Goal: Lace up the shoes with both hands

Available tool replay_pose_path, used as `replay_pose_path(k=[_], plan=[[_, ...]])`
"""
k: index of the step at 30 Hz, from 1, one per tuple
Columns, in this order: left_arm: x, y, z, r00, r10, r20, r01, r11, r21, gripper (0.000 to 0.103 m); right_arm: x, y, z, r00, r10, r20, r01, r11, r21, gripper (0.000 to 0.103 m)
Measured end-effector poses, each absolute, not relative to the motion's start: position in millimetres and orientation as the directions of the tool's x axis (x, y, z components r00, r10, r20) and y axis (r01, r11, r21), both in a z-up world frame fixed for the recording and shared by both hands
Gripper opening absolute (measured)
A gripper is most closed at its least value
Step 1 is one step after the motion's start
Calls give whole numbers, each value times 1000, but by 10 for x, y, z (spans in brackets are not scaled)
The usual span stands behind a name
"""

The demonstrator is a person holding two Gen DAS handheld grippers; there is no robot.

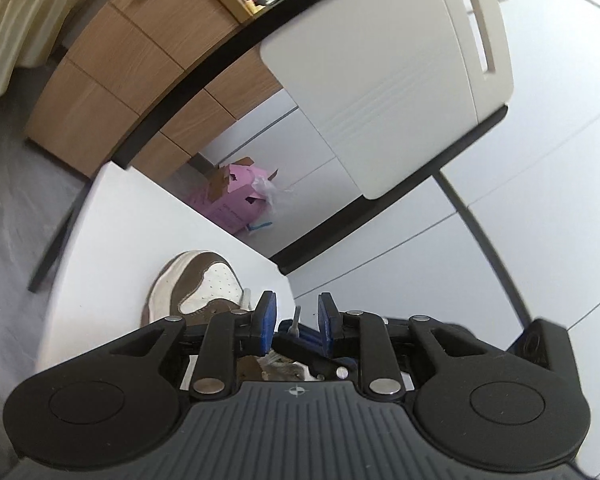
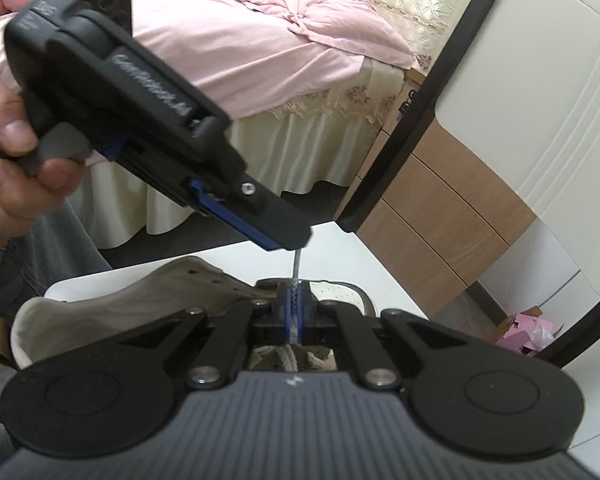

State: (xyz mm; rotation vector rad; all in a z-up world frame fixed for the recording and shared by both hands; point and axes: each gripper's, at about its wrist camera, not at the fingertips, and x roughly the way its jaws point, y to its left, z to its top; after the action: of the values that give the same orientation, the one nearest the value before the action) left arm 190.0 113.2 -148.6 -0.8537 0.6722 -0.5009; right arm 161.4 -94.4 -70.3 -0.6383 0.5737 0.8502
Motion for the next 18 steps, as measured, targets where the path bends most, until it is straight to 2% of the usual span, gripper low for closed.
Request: replay_pose_path(k=[2,4,11,12,15,18], plan=[[1909,1139,-1508,686,-652,-323,134,550,-824,21,1598,-940,-692,530,507,-680,-824,496,-272,4],[1921,1141,-1524,682,-663,-307,137,529,-837,3,1588,-935,-681,529,511,-677,-825,497,-269,4],[1927,1208,-1539,690,-662,-293,114,500,-859,3,1582,-968,-653,537,518,-666,-816,518,-257,5],[1926,1212,-1535,691,-660,-295,113,502,-857,3,1582,-975,-649,537,519,-665,-815,521,-253,7],[1928,1219,-1532,691,-659,-296,112,503,-857,3,1575,-992,-629,543,525,-656,-811,529,-249,29],[1928,1219,-1528,690,-659,-299,114,507,-854,3,1571,-1001,-604,544,538,-644,-811,535,-237,29]])
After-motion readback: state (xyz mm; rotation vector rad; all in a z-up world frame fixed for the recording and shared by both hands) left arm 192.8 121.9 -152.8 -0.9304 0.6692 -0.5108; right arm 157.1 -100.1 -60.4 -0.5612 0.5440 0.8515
